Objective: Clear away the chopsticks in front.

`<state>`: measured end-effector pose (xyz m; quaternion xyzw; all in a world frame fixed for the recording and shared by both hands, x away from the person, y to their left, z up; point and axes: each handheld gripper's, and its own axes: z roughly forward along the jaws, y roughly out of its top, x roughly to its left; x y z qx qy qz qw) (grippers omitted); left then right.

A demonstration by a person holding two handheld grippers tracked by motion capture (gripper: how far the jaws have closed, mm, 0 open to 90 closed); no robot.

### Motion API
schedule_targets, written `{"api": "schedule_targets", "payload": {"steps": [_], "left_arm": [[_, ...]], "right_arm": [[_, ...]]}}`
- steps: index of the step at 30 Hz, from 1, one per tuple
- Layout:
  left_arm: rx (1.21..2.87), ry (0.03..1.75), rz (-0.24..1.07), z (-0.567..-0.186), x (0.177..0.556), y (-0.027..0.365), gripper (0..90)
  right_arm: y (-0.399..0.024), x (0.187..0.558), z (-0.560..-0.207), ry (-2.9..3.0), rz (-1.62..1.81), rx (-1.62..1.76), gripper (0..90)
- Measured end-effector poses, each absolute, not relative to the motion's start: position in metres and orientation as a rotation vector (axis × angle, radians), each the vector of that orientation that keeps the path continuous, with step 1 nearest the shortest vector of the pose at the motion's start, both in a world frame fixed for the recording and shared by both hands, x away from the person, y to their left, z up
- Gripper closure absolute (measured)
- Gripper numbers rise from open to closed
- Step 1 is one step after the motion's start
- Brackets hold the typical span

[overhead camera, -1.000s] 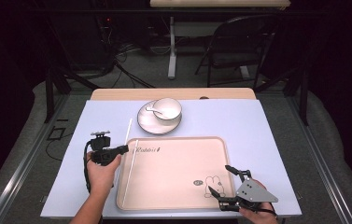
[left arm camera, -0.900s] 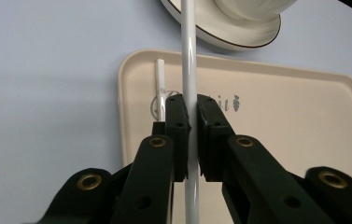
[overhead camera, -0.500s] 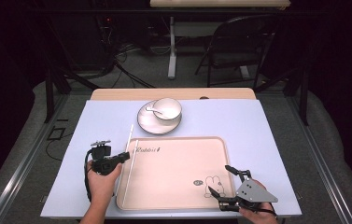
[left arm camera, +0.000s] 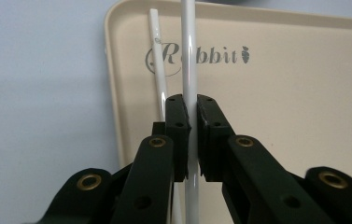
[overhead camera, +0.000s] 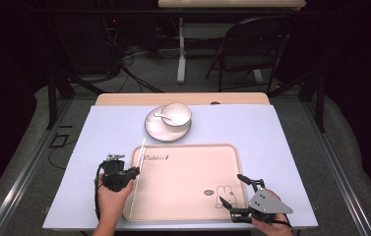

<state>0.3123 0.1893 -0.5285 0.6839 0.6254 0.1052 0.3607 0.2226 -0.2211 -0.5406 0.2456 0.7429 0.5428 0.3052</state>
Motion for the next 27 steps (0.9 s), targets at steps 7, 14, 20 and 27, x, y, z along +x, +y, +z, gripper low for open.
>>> {"api": "schedule_targets", "payload": {"steps": [7,14,20,27], "left_arm": [[1.722,1.676,0.245,-0.536,0.314,0.195,84.5],[1.724,1.7,0.243,-0.54,0.314,0.194,84.5],[1.72,1.715,0.244,-0.543,0.315,0.194,84.4],[1.727,1.719,0.248,-0.544,0.315,0.192,84.3]], "right_arm": [[-0.221,0.222,-0.541,1.969,1.435,0.648,13.5],[-0.221,0.222,-0.541,1.97,1.434,0.645,13.5],[-0.22,0.222,-0.541,1.971,1.434,0.642,13.5],[-0.22,0.222,-0.541,1.972,1.434,0.64,13.5]]}}
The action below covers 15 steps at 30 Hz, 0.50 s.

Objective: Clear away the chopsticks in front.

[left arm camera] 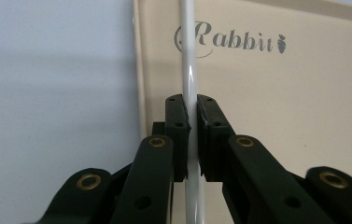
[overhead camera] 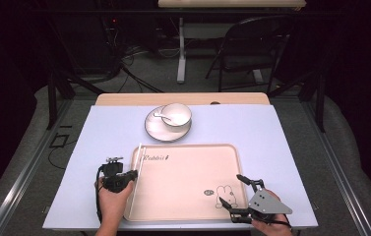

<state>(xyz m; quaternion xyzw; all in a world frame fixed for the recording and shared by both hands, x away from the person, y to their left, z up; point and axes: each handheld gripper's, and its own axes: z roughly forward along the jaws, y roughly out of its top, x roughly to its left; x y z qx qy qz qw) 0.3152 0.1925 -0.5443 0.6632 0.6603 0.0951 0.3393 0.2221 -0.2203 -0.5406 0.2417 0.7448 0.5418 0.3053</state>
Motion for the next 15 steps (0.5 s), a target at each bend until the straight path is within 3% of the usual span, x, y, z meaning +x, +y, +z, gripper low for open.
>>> {"api": "schedule_targets", "payload": {"steps": [15], "left_arm": [[1.735,1.744,0.253,-0.5483,0.316,0.1911,84.2]], "right_arm": [[-0.2199,0.222,-0.5407,1.973,1.435,0.641,13.5]]}}
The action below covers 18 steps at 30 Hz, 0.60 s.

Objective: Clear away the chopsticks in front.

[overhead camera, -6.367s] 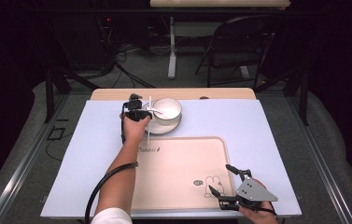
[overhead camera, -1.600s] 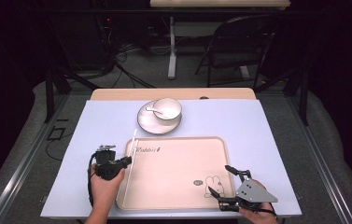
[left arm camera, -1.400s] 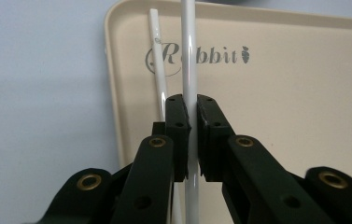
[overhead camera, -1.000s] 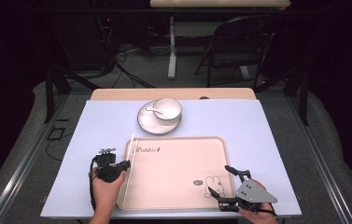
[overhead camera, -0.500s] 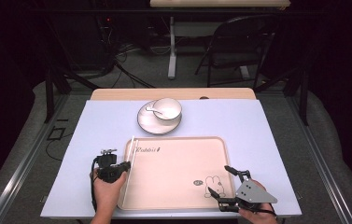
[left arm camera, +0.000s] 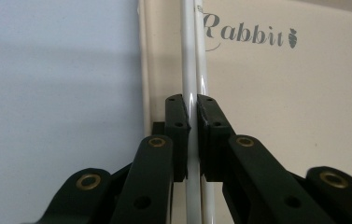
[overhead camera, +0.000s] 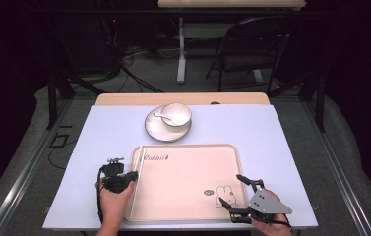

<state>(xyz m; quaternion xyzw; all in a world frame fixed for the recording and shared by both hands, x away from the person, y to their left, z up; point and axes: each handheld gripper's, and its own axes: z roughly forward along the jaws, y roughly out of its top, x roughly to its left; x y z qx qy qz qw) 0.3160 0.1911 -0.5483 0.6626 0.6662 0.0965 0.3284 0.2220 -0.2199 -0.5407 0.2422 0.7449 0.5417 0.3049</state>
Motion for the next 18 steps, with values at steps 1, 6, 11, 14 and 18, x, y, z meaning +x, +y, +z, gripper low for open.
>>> {"api": "schedule_targets", "payload": {"steps": [1,6,11,14,18], "left_arm": [[1.732,1.744,0.253,-0.5483,0.3161,0.191,84.2],[1.718,1.75,0.247,-0.5486,0.316,0.1913,83.8],[1.72,1.753,0.246,-0.5485,0.3152,0.1912,83.8],[1.724,1.755,0.244,-0.548,0.315,0.1909,83.8],[1.72,1.757,0.243,-0.5481,0.3151,0.1909,83.7]], "right_arm": [[-0.2199,0.222,-0.5407,1.973,1.434,0.64,13.5],[-0.2198,0.2221,-0.5407,1.973,1.435,0.641,13.5],[-0.2197,0.2219,-0.5407,1.973,1.435,0.64,13.5],[-0.2197,0.2221,-0.5408,1.974,1.434,0.64,13.5],[-0.2196,0.222,-0.5408,1.975,1.434,0.638,13.5]]}}
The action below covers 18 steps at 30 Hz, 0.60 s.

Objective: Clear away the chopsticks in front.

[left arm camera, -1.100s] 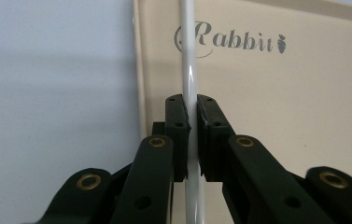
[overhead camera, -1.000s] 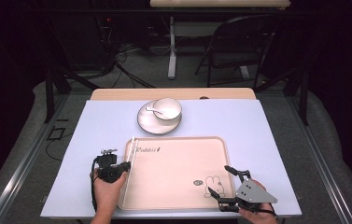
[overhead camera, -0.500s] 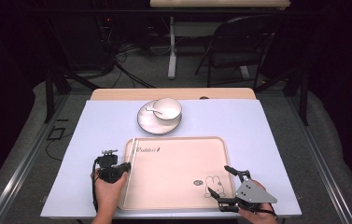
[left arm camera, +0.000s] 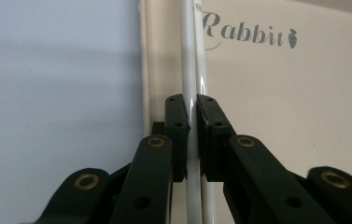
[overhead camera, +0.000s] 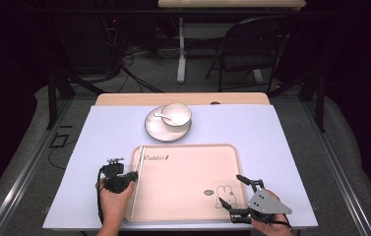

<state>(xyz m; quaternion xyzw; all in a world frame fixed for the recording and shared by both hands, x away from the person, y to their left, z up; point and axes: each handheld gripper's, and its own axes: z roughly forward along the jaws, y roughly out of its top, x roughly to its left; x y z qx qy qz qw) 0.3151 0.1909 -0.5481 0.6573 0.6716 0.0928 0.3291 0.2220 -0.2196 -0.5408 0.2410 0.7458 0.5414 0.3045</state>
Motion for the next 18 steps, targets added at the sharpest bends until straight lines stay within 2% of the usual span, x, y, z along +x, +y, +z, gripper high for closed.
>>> {"api": "schedule_targets", "payload": {"steps": [18], "left_arm": [[1.703,1.753,0.24,-0.5482,0.3147,0.1918,81.1]], "right_arm": [[-0.2192,0.222,-0.5409,1.978,1.435,0.636,13.5]]}}
